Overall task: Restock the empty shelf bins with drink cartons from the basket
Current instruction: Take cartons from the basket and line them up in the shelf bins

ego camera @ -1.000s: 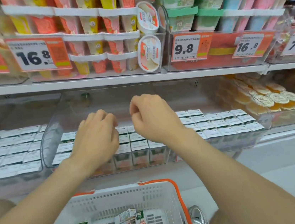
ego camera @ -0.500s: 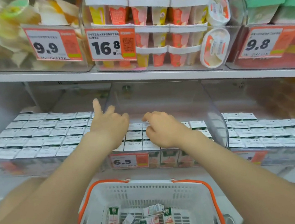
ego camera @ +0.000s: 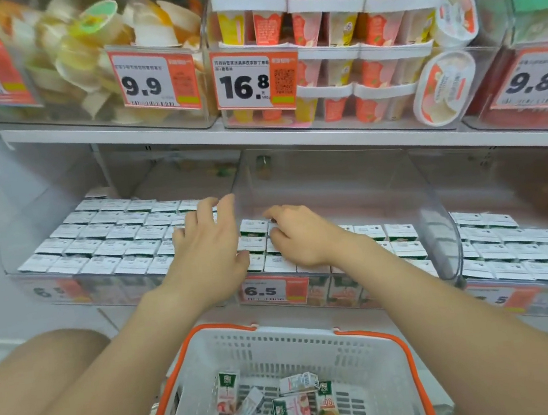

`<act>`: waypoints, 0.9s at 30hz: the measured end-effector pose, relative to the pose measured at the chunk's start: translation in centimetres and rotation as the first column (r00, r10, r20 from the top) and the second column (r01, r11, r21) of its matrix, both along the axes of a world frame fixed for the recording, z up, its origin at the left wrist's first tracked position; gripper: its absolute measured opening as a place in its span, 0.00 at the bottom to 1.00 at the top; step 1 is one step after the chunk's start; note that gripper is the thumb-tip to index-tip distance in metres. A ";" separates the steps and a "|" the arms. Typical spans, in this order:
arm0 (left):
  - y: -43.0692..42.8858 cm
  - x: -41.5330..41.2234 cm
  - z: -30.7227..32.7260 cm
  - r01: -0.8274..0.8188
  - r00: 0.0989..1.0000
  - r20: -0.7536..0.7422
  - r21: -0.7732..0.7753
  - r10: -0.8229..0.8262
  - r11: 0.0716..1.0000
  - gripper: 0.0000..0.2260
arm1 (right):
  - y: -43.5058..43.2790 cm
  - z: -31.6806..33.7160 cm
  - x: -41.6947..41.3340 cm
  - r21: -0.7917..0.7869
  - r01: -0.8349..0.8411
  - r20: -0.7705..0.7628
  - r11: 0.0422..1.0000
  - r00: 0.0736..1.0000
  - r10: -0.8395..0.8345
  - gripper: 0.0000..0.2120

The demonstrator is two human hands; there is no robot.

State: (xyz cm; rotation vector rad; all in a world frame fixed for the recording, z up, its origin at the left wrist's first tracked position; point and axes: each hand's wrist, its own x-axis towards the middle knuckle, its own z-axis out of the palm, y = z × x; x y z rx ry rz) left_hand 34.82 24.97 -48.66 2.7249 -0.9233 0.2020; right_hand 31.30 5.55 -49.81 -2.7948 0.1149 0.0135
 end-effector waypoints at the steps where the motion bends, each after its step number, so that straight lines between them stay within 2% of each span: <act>1: 0.2 -0.1 -0.1 -0.004 0.999 -0.034 0.006 0.004 1.000 0.34 | 0.4 0.1 0.5 0.026 0.002 -0.009 1.000 1.000 -0.001 0.19; 5: 0.9 -0.1 0.1 0.052 0.993 -0.105 -0.011 -0.053 0.999 0.37 | 1.0 1.0 2.4 0.115 0.021 -0.080 0.993 0.997 -0.011 0.23; 7: 1.3 0.2 0.6 0.081 0.984 -0.158 -0.027 -0.084 0.996 0.44 | 1.0 1.4 3.0 0.141 0.023 -0.132 0.990 0.991 -0.004 0.24; 10: 1.9 0.3 1.3 0.118 0.972 -0.209 0.038 -0.108 0.992 0.56 | 0.9 1.8 3.9 0.126 -0.017 -0.246 0.992 0.968 0.048 0.26; 14: 1.7 0.6 1.1 0.107 0.986 -0.139 0.076 -0.096 0.991 0.55 | 0.4 1.9 4.9 0.110 -0.036 -0.311 0.993 0.948 0.068 0.30; 18: 1.6 0.7 0.8 0.088 0.987 -0.135 0.036 -0.082 0.996 0.54 | 0.5 1.1 4.8 0.078 -0.037 -0.288 0.996 0.956 0.058 0.32; 20: 1.7 0.8 0.6 0.066 0.988 -0.140 0.018 -0.063 0.998 0.54 | 0.7 1.2 3.9 0.070 -0.021 -0.229 0.997 0.973 0.036 0.36; 22: 1.7 0.3 0.6 0.041 0.991 -0.130 0.005 -0.040 0.999 0.55 | 0.8 1.6 2.4 0.051 0.006 -0.087 0.999 0.996 -0.002 0.37; 25: 2.0 -1.1 0.3 -0.027 0.999 -0.021 -0.030 0.026 0.999 0.54 | 1.6 2.4 -1.2 0.042 0.034 0.224 0.999 0.974 -0.043 0.26; 27: 2.4 -2.3 -0.2 -0.008 0.987 0.161 -0.116 0.027 0.993 0.44 | 3.0 3.0 -4.5 0.088 -0.017 0.384 0.996 0.923 -0.018 0.16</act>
